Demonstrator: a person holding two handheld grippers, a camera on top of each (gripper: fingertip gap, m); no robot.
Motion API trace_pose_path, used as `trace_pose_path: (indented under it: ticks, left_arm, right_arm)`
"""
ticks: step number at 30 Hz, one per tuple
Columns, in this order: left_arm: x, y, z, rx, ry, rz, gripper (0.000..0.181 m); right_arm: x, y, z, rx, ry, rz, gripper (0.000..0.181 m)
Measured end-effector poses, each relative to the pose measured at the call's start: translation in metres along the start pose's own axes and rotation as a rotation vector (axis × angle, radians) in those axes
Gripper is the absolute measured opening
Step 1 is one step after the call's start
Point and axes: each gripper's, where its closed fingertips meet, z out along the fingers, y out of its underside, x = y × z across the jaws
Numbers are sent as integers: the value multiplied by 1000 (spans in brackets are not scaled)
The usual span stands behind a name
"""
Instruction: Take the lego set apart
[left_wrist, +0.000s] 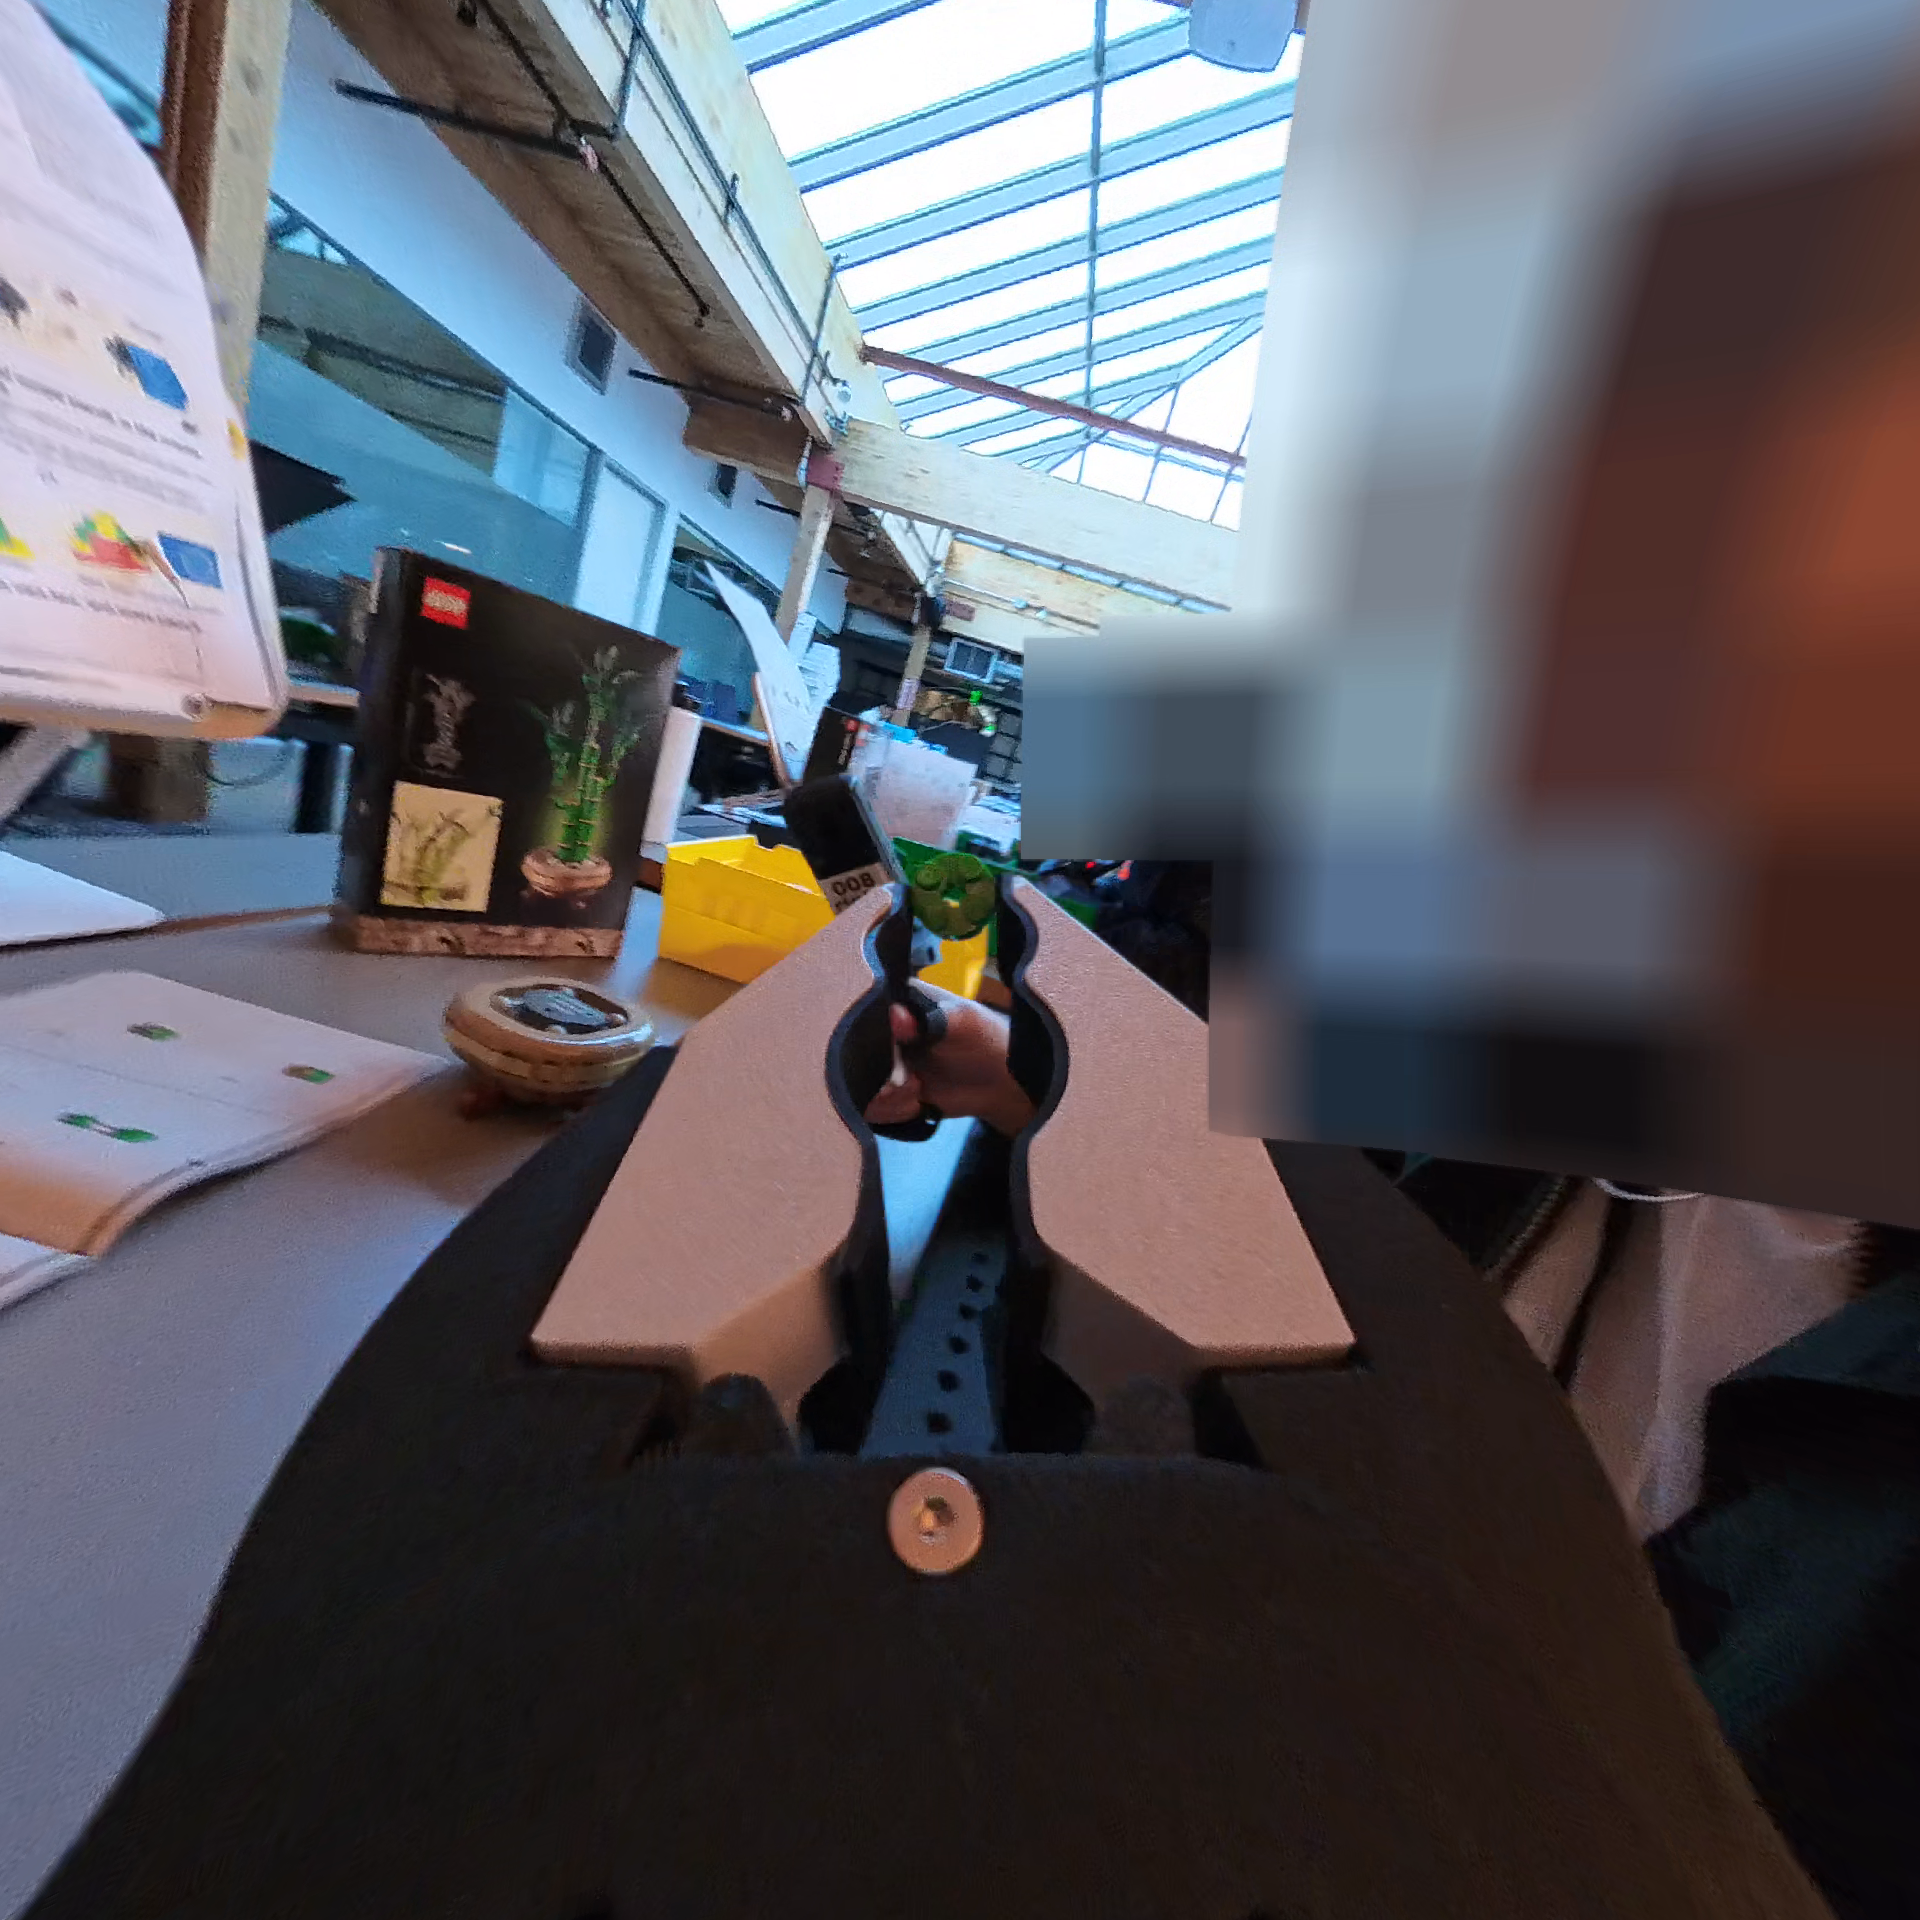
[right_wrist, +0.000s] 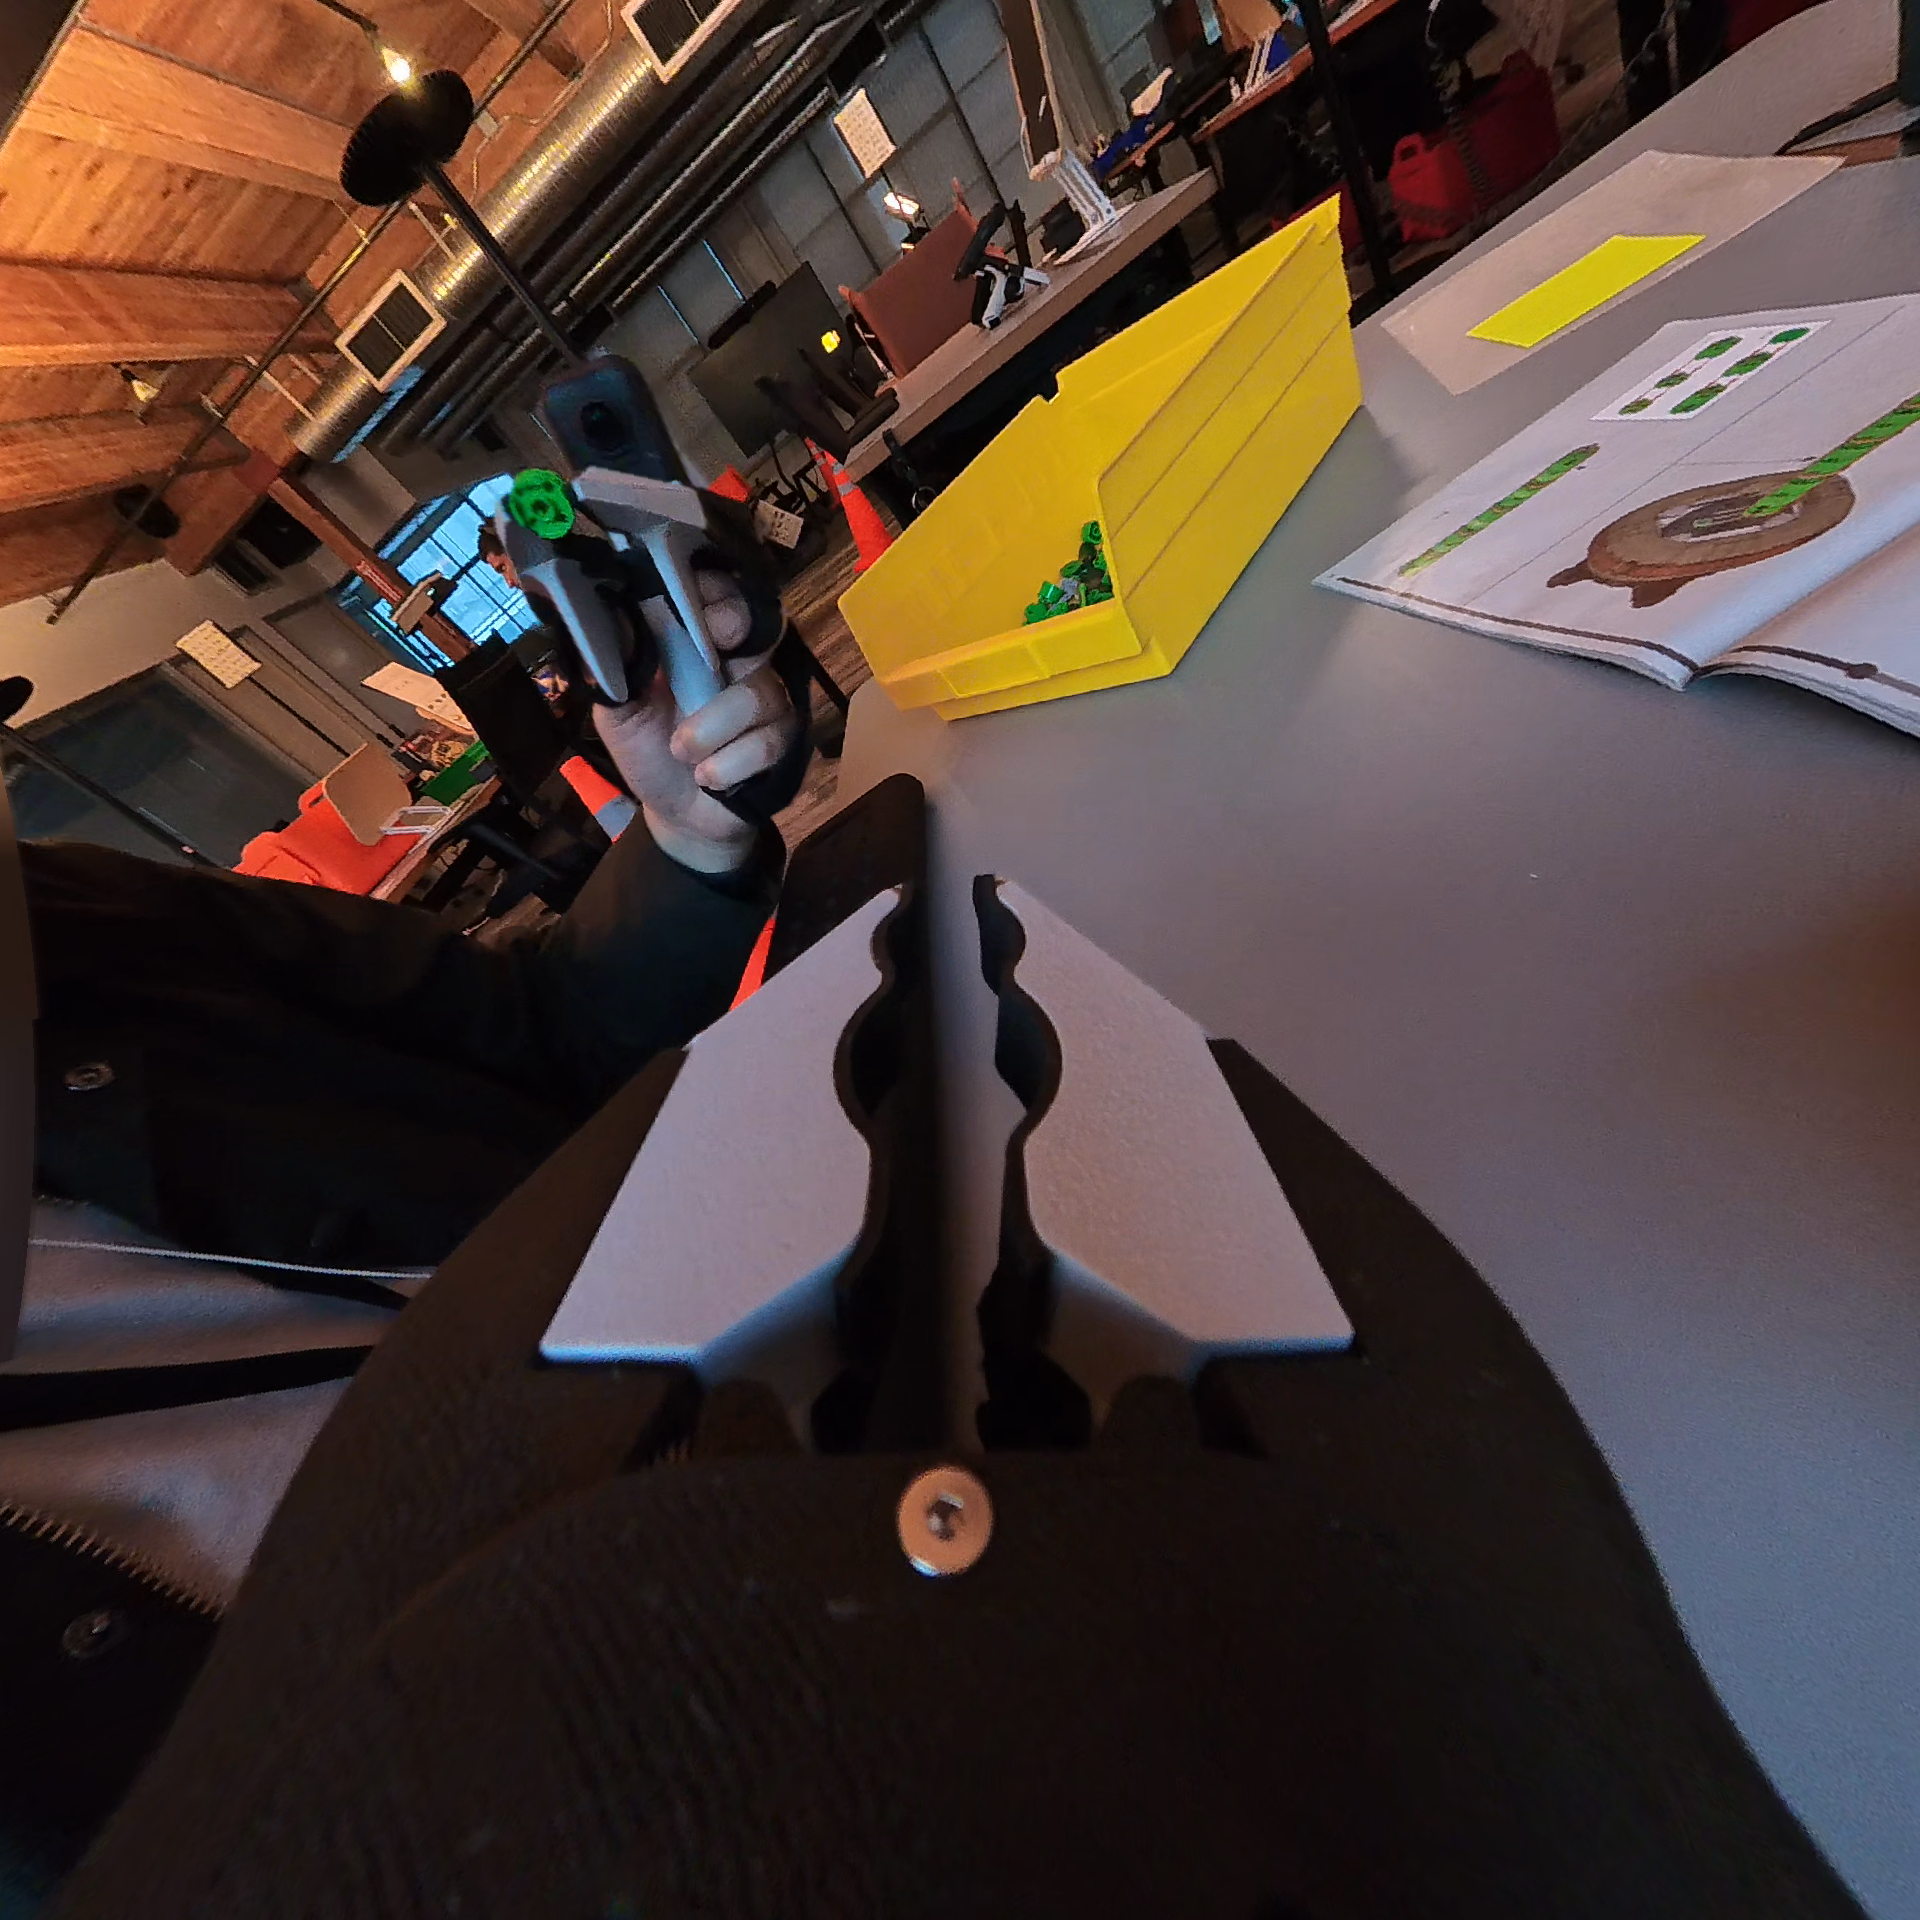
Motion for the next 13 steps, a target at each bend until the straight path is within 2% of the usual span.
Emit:
trace_pose_path:
  ticks: [1, 3, 6, 9, 13]
  left_arm:
    - [1, 2, 2, -12, -22, 45, 14]
    - [1, 9, 8, -49, -68, 146, 14]
    - [1, 27, 24, -99, -76, 255, 13]
    - [3, 45, 48, -126, -22, 290, 14]
    - [4, 60, 78, -146, 59, 306, 14]
  right_arm:
    - [-1, 0, 1, -1, -10, 3, 10]
    - [-10, -1, 2, 14, -76, 28, 11]
    - [-35, -9, 3, 68, -272, 118, 15]
    - [-58, -9, 5, 65, -442, 196, 26]
    - [-79, -4, 10, 42, -537, 163, 34]
